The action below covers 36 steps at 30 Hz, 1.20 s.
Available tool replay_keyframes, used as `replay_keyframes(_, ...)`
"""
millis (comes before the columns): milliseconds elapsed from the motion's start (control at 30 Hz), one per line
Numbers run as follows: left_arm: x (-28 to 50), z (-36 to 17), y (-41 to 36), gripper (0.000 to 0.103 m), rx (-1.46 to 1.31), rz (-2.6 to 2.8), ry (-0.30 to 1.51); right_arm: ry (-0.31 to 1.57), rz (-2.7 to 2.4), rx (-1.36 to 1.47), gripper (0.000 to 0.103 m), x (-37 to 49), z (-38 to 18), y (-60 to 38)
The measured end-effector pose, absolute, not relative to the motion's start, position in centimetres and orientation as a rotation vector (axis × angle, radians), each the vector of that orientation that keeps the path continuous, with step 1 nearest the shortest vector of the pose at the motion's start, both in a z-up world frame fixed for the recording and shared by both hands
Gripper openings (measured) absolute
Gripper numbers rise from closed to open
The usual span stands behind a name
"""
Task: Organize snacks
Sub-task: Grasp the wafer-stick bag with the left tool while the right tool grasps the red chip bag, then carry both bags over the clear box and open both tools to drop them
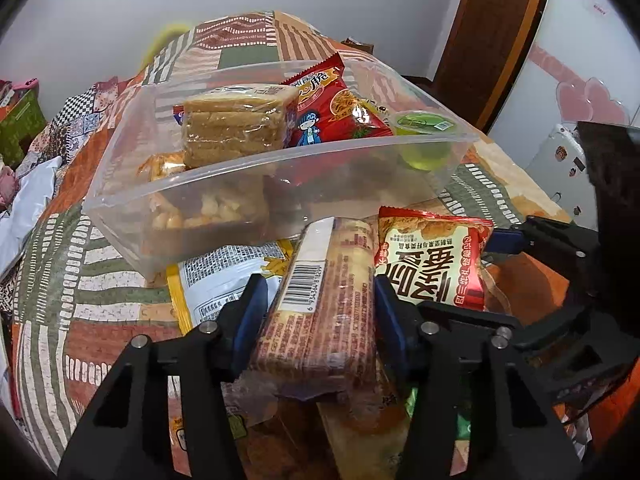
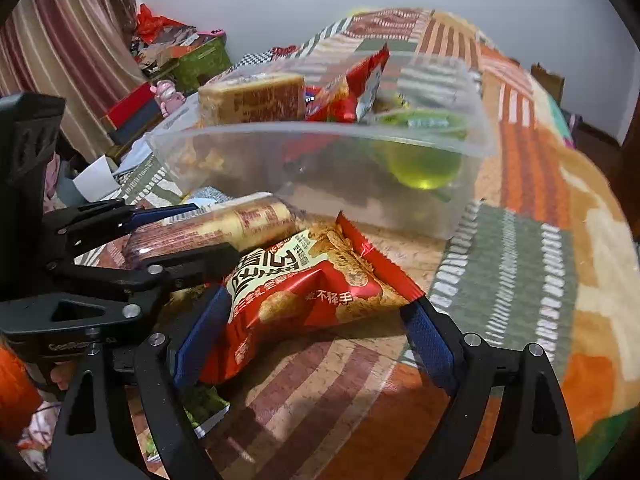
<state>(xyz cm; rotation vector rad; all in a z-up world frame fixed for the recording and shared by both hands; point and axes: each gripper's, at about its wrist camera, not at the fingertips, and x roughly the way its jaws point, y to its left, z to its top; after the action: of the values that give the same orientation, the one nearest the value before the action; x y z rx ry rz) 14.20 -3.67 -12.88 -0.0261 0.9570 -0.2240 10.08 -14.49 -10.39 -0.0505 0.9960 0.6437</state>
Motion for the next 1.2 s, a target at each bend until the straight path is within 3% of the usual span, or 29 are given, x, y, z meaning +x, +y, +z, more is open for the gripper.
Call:
replay_keyframes(133, 13.0, -12.9, -4.0, 0.047, 0.009, -0.218, 0.941, 0.973, 0.657, -0.045, 0.067, 9.6, -10.0, -14.5)
replay_keyframes(367, 10.9, -12.1, -3.4, 0.045, 0.018, -0.198, 0.905, 0.928, 0.631, -0.057, 0.054, 8.7, -9.3, -14.5)
replay_keyframes(933, 7.5, -6.7, -1.7, 0.045, -0.054, -0.152, 0.732, 0.804, 0.569, -0.021, 0.032, 6.9, -6.0, -16.6)
replay_keyframes(1200, 7.6, -4.9, -0.5, 0.045, -0.098, -0.122, 0.675, 0.739, 0.559, -0.040, 0.031, 6.2, -4.6, -16.1)
